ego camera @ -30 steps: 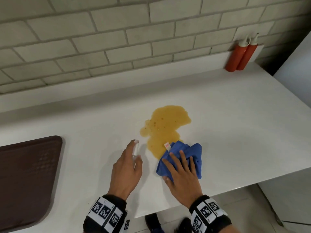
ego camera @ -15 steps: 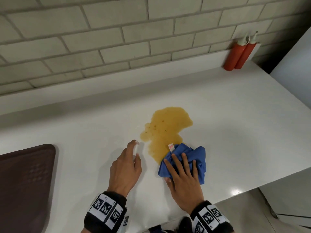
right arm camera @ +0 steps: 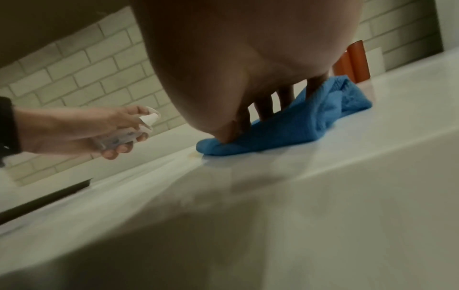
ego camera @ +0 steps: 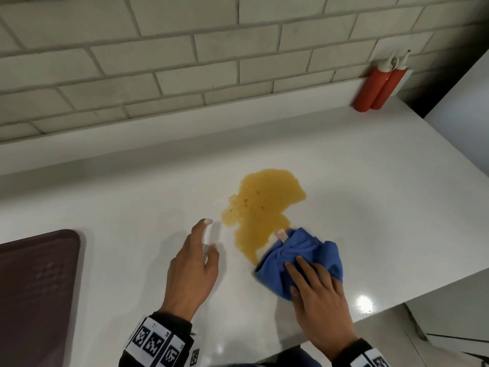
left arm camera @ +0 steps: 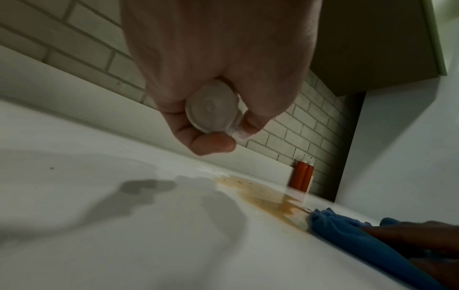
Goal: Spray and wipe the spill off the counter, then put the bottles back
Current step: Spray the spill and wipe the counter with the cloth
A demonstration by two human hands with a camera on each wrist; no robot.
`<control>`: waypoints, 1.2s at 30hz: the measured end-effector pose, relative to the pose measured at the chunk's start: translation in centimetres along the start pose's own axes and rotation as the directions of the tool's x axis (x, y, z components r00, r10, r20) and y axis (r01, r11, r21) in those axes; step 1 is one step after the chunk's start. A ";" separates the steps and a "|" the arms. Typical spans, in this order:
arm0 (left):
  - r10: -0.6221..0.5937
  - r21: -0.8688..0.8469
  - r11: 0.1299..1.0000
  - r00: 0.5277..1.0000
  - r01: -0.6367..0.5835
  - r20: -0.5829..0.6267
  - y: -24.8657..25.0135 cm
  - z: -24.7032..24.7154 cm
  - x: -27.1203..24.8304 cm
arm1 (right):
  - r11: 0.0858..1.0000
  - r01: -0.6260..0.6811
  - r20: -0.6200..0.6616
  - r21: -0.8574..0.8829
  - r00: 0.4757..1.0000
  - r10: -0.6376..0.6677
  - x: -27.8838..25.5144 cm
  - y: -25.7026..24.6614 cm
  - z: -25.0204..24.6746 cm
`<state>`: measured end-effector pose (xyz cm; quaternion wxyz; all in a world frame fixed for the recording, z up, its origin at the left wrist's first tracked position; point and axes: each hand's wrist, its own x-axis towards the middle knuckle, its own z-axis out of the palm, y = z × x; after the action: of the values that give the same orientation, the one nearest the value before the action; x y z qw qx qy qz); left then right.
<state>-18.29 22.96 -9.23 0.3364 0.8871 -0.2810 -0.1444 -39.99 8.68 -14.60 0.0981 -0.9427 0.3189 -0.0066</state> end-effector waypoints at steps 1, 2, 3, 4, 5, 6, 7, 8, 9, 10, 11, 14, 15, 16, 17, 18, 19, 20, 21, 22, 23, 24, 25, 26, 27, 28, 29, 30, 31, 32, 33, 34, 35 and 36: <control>-0.001 -0.001 1.000 1.000 0.001 -0.001 0.2 0.2 0.0 | 0.999 -0.022 -0.004 -0.028 1.000 0.022 0.4 0.7 0.0; -0.001 -0.001 1.000 1.000 0.001 -0.002 0.4 0.4 -0.1 | 0.998 -0.039 -0.006 -0.051 0.999 0.038 0.8 1.2 0.0; 0.001 0.000 1.000 1.000 -0.001 -0.004 0.7 0.6 -0.2 | 0.997 -0.047 -0.009 -0.067 0.999 0.047 1.2 1.6 0.0; 0.000 0.003 1.000 1.000 0.000 -0.007 0.9 0.8 -0.2 | 0.996 -0.050 -0.007 -0.073 0.999 0.050 1.7 1.8 0.0; -0.004 0.006 1.000 1.000 0.004 -0.012 1.1 1.0 -0.3 | 0.996 -0.048 0.001 -0.071 0.999 0.048 2.2 1.7 0.0; -0.009 0.008 1.000 1.000 0.009 -0.021 1.5 1.2 -0.3 | 0.997 -0.039 0.008 -0.070 0.999 0.039 2.7 1.5 0.0; -0.013 0.012 1.000 0.999 0.014 -0.030 1.7 1.4 -0.3 | 0.997 -0.021 0.020 -0.071 1.000 0.023 3.1 1.2 0.0; -0.018 0.014 1.000 0.999 0.019 -0.041 2.1 1.6 -0.3 | 0.997 0.006 0.036 -0.072 0.999 -0.003 3.5 0.8 0.0; -0.024 0.012 1.000 0.998 0.025 -0.051 2.5 1.8 -0.3 | 0.997 0.039 0.055 -0.073 0.998 -0.036 3.9 0.6 0.0; -0.030 0.011 0.999 0.998 0.031 -0.060 2.9 2.0 -0.3 | 0.994 0.078 0.073 -0.074 0.995 -0.072 4.3 0.4 -0.1; -0.035 0.012 0.999 0.997 0.036 -0.065 3.3 2.2 -0.3 | 0.991 0.113 0.089 -0.072 0.990 -0.107 4.7 0.3 -0.1; -0.032 0.019 0.999 0.997 0.034 -0.070 4.4 3.4 -0.2 | 0.983 0.183 0.141 -0.026 0.974 -0.178 5.8 1.4 -0.3; -0.030 0.019 0.999 0.997 0.031 -0.077 4.7 3.8 -0.2 | 0.981 0.193 0.154 0.001 0.969 -0.191 6.0 2.0 -0.2; -0.033 0.016 0.999 0.996 0.035 -0.089 4.9 4.2 -0.2 | 0.979 0.202 0.160 0.026 0.966 -0.203 6.2 2.6 0.0; -0.040 0.016 0.999 0.994 0.042 -0.104 5.2 4.6 -0.1 | 0.976 0.213 0.164 0.045 0.962 -0.217 6.3 3.0 0.1; -0.049 0.020 0.998 0.992 0.052 -0.119 5.4 4.9 -0.1 | 0.972 0.227 0.164 0.055 0.959 -0.233 6.3 3.4 0.2; -0.057 0.028 0.998 0.990 0.061 -0.131 5.6 5.1 0.0 | 0.969 0.240 0.162 0.057 0.956 -0.246 6.3 3.6 0.3; -0.066 0.040 0.997 0.989 0.072 -0.136 5.8 5.3 0.0 | 0.968 0.246 0.156 0.052 0.955 -0.251 6.3 3.7 0.4; -0.074 0.051 0.995 0.987 0.082 -0.139 6.0 5.4 0.0 | 0.968 0.246 0.154 0.044 0.956 -0.250 6.4 3.9 0.4; -0.082 0.062 0.994 0.986 0.091 -0.143 6.1 5.5 0.0 | 0.971 0.238 0.153 0.033 0.959 -0.240 6.6 4.1 0.5; -0.087 0.072 0.992 0.985 0.099 -0.146 6.2 5.6 0.0 | 0.975 0.222 0.157 0.025 0.962 -0.223 6.8 4.4 0.5; -0.092 0.082 0.991 0.984 0.105 -0.150 6.4 5.6 0.0 | 0.980 0.200 0.159 0.018 0.967 -0.200 7.0 4.8 0.5; -0.097 0.091 0.989 0.983 0.112 -0.153 6.5 5.6 -0.1 | 0.984 0.179 0.161 0.013 0.971 -0.178 7.2 5.2 0.5; -0.101 0.098 0.988 0.983 0.118 -0.156 6.7 5.7 -0.2 | 0.987 0.162 0.160 0.008 0.974 -0.161 7.4 5.6 0.4; -0.104 0.100 0.988 0.982 0.121 -0.160 6.9 5.7 -0.3 | 0.989 0.148 0.160 0.002 0.976 -0.147 7.6 6.1 0.3; -0.105 0.100 0.987 0.980 0.123 -0.166 7.0 5.8 -0.4 | 0.990 0.138 0.158 -0.006 0.978 -0.135 7.9 6.6 0.2; -0.107 0.101 0.987 0.979 0.126 -0.174 7.2 5.8 -0.4 | 0.991 0.130 0.158 -0.014 0.979 -0.127 8.1 7.1 -0.1; -0.109 0.103 0.986 0.977 0.129 -0.181 7.3 5.9 -0.5 | 0.992 0.125 0.159 -0.022 0.980 -0.120 8.3 7.7 -0.3; -0.116 0.100 0.986 0.976 0.137 -0.186 7.4 5.8 -0.5 | 0.992 0.123 0.167 -0.028 0.979 -0.116 8.4 8.3 -0.6; -0.127 0.090 0.985 0.974 0.146 -0.190 7.5 5.8 -0.4 | 0.992 0.122 0.180 -0.032 0.977 -0.114 8.5 8.9 -0.8; -0.141 0.072 0.985 0.972 0.157 -0.188 7.6 5.8 -0.4 | 0.992 0.125 0.198 -0.036 0.973 -0.115 8.5 9.4 -1.0; -0.152 0.050 0.985 0.971 0.164 -0.182 7.7 5.7 -0.3 | 0.991 0.126 0.212 -0.037 0.971 -0.115 8.5 9.6 -1.2; -0.153 0.027 0.987 0.973 0.161 -0.175 7.9 5.6 -0.3 | 0.992 0.125 0.225 -0.034 0.968 -0.114 8.6 9.7 -1.3; -0.145 0.006 0.989 0.975 0.148 -0.169 8.0 5.6 -0.3 | 0.993 0.116 0.237 -0.029 0.966 -0.106 8.8 9.7 -1.3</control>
<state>-24.20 15.33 -7.85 0.3391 0.9176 -0.1866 -0.0907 -38.86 -4.39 -15.56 0.1144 -0.9551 0.2519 0.1063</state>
